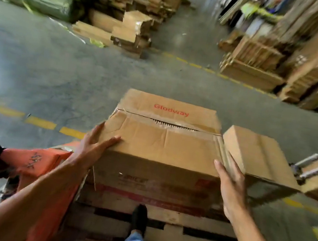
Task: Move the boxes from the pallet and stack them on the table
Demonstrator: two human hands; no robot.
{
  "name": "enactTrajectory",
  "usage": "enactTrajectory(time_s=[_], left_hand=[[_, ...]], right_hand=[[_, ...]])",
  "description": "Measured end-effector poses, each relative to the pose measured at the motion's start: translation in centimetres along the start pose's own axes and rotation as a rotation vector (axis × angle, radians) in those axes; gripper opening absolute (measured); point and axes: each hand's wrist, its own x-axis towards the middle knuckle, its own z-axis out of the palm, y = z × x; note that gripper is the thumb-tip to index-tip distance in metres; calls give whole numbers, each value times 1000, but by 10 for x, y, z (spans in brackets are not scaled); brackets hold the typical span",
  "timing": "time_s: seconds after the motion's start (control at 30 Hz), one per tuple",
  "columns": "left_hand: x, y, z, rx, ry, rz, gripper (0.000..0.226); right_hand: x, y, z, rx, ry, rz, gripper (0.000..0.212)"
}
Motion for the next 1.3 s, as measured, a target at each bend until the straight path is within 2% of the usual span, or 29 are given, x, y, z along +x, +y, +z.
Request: enactTrajectory(time_s=[0.1,0.2,0.27,0.37,0.47,0.53,0.6,0.7,0.8,0.83,0.93,1.13,1.23,1.3], left_hand=[[-72,77,-21,-107,-91,194,97],[-133,141,-17,-223,-209,338,89],[-174,177,-3,-253,-270,446,85],[-234,221,26,-315,-392,535,85],[-295,262,65,-397,-536,626,81],[-335,285,94,-423,-639,647,83],[-379,303,125,-480,-775,667,80],[-442,323,172,-515,-898,720,56],[-503,338,225,-499,-1072,750,70],[-525,341,241,-491,-1121,753,68],[-580,344,287,-476,-1219,748,32],[-652,338,356,-390,-1375,741,23],[-668,332,385,-292,-1488,706,43],[-677,323,399,-258,-1535,631,51]], right_hand=[[-67,-76,-53,56,129,-164,52],[-133,-144,-116,102,225,-265,54],[-181,-179,-162,100,316,-357,64],[-252,-218,-227,135,425,-461,55],[-321,-247,-292,114,604,-551,73],[-365,-261,-330,99,687,-612,75],[-409,-271,-369,83,755,-646,61],[-469,-280,-418,60,829,-677,28],[-526,-277,-474,13,948,-649,27],[-545,-276,-488,-1,984,-631,25],[-591,-265,-529,-39,1086,-602,22],[-653,-247,-571,-114,1223,-525,14],[-664,-236,-581,-154,1238,-455,43],[-664,-224,-583,-190,1265,-394,44]])
